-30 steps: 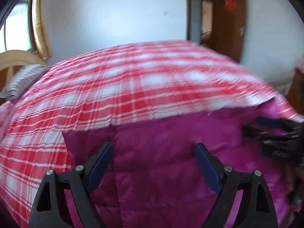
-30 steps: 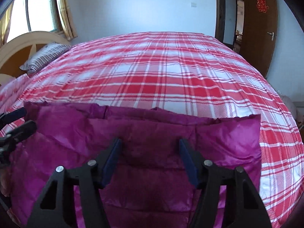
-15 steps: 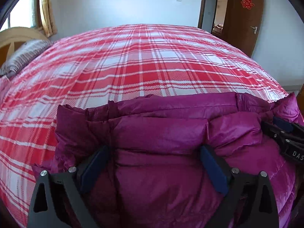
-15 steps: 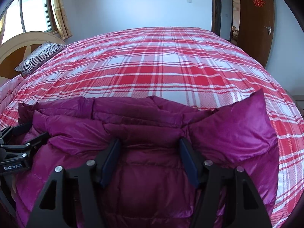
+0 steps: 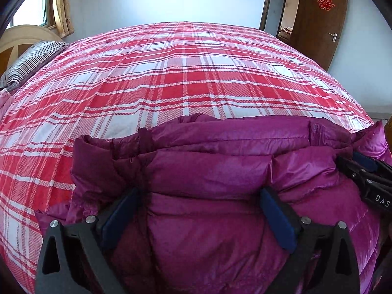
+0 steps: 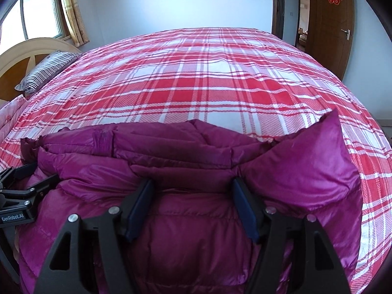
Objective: Fold large clothes
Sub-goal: 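Press the folded jacket bundle flat with both open grippers, then move the left gripper to the jacket edge while the right gripper holds the bundle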
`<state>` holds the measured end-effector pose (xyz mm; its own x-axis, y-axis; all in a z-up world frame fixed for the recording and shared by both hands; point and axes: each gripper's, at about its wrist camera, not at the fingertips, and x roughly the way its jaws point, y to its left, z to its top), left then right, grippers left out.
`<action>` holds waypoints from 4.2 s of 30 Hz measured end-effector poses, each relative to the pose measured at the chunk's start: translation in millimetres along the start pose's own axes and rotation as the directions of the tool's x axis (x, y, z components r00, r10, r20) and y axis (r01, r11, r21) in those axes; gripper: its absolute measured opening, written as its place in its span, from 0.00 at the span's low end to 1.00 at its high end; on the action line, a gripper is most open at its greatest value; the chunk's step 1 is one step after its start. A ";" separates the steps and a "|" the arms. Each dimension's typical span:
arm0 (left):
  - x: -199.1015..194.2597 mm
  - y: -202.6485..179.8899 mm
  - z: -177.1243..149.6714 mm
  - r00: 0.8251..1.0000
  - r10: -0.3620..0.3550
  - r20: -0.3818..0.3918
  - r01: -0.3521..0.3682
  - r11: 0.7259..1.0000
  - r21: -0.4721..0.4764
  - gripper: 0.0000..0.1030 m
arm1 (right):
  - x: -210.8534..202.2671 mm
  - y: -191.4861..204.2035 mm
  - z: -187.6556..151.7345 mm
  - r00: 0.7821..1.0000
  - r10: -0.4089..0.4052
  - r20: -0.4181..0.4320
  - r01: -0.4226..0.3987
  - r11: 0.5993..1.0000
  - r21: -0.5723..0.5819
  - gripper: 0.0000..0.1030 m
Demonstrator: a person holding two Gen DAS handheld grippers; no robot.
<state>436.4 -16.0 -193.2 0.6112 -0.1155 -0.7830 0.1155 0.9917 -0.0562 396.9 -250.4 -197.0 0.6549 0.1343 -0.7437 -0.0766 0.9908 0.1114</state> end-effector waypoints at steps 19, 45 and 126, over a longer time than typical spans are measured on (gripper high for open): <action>6.9 0.9 2.3 1.000 0.015 -0.020 -0.015 1.000 -0.007 0.99 | 11.4 4.1 4.5 0.999 -0.036 -0.033 0.036 0.999 -0.017 0.74; -18.8 -43.8 8.2 0.986 0.161 0.049 -0.157 0.985 -0.074 0.99 | -37.0 8.2 5.2 0.991 -0.061 0.123 0.024 0.958 0.286 0.89; -130.6 84.5 -90.4 0.970 0.122 0.210 -0.098 0.988 -0.122 0.99 | 16.4 8.6 6.0 0.997 -0.069 -0.019 0.071 0.969 0.235 1.00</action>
<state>295.5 87.9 -151.6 0.7716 -0.0028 -0.6362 -0.0411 0.9977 -0.0543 411.4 -239.8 -204.3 0.6443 0.0660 -0.7619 0.1490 0.9663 0.2098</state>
